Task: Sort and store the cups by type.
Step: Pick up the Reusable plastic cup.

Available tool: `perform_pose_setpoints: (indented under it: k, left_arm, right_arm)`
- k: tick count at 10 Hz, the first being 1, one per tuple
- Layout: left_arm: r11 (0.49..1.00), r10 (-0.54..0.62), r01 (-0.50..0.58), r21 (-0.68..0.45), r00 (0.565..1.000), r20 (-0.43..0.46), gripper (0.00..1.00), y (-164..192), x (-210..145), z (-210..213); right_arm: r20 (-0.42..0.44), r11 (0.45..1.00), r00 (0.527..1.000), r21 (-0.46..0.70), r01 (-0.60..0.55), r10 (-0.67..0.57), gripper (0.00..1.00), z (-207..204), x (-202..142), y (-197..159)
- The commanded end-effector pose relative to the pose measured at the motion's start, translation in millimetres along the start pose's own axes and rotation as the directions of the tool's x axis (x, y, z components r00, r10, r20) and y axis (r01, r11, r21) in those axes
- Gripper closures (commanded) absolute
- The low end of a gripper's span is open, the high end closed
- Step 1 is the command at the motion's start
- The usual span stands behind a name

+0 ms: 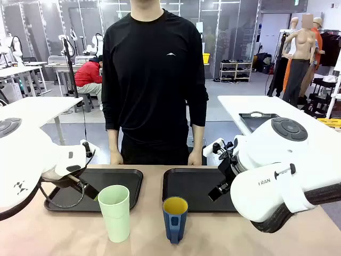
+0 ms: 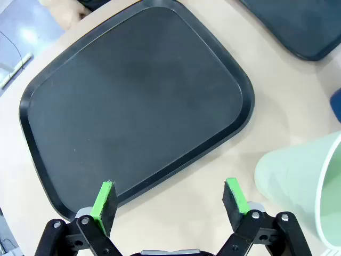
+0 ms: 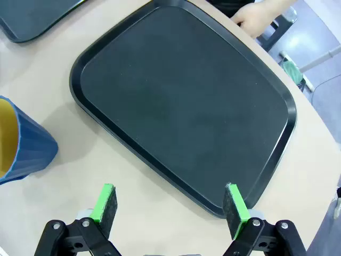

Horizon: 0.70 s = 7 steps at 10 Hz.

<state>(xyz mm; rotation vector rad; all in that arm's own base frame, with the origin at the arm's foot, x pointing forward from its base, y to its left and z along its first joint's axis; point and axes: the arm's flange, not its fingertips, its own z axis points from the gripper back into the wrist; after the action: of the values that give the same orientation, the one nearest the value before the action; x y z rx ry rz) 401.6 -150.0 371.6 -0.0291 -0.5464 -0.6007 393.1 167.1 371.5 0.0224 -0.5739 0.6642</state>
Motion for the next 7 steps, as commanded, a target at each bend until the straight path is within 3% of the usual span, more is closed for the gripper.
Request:
perform_pose_setpoints:
  k: [1,7]
  left_arm:
    - [1.0,0.0,0.0,0.0,1.0,0.0,0.0,-0.1,0.1,0.0]
    - [1.0,0.0,0.0,0.0,1.0,0.0,0.0,-0.1,0.1,0.0]
  right_arm:
    - [0.0,1.0,1.0,0.0,0.0,0.0,0.0,0.0,0.0,0.0]
    - [0.0,1.0,1.0,0.0,0.0,0.0,0.0,0.0,0.0,0.0]
